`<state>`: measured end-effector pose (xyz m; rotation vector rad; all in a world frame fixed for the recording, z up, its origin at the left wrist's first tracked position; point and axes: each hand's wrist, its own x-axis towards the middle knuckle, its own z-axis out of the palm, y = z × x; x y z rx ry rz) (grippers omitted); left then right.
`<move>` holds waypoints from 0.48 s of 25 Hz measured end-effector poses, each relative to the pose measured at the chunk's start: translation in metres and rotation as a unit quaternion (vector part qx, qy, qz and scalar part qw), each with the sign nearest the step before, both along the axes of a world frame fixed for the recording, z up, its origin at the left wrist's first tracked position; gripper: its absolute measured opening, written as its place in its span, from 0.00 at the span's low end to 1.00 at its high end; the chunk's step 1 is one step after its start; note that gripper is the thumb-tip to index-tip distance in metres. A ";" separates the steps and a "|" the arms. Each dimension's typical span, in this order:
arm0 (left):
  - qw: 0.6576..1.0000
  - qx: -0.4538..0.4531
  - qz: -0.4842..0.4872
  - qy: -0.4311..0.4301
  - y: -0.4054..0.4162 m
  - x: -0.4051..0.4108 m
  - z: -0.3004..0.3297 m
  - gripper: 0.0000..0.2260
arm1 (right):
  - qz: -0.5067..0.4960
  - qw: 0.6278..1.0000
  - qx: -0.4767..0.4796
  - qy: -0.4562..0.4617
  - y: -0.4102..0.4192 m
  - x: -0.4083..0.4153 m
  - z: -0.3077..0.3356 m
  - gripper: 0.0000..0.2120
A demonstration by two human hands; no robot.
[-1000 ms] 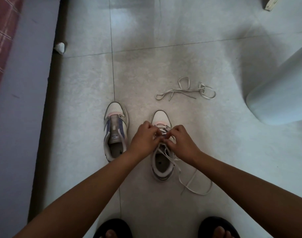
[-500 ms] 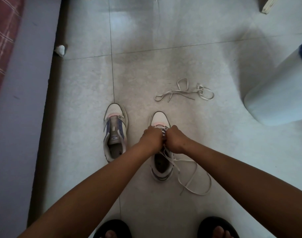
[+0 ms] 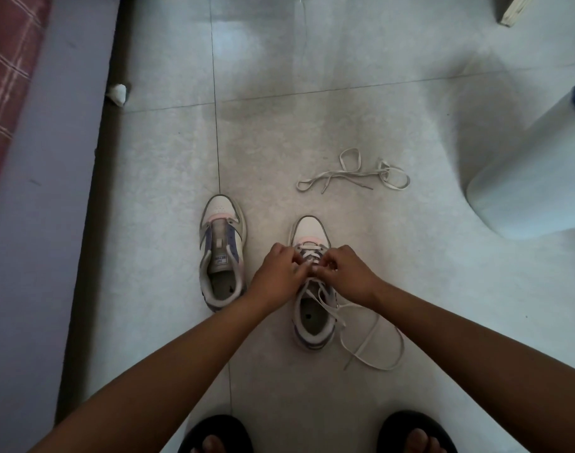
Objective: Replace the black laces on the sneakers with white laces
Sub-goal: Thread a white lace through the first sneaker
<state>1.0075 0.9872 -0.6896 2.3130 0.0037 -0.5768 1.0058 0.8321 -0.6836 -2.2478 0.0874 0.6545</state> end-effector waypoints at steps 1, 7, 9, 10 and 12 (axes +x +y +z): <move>0.999 0.032 -0.033 0.000 -0.002 0.004 0.001 0.08 | 0.021 1.000 -0.019 0.009 0.002 0.003 0.001 0.08; 0.999 0.018 -0.044 -0.016 0.005 0.005 0.005 0.04 | -0.018 0.996 0.061 0.060 -0.007 0.002 0.010 0.13; 0.999 -0.025 0.016 -0.040 0.009 -0.011 0.000 0.06 | -0.058 0.983 0.147 0.088 -0.014 -0.009 0.012 0.11; 0.997 -0.031 0.036 -0.055 0.008 -0.020 -0.004 0.07 | -0.076 0.977 0.174 0.092 -0.013 -0.014 0.012 0.11; 0.995 -0.034 0.071 -0.054 0.005 -0.027 -0.009 0.07 | -0.094 0.977 0.168 0.094 -0.011 -0.012 0.009 0.09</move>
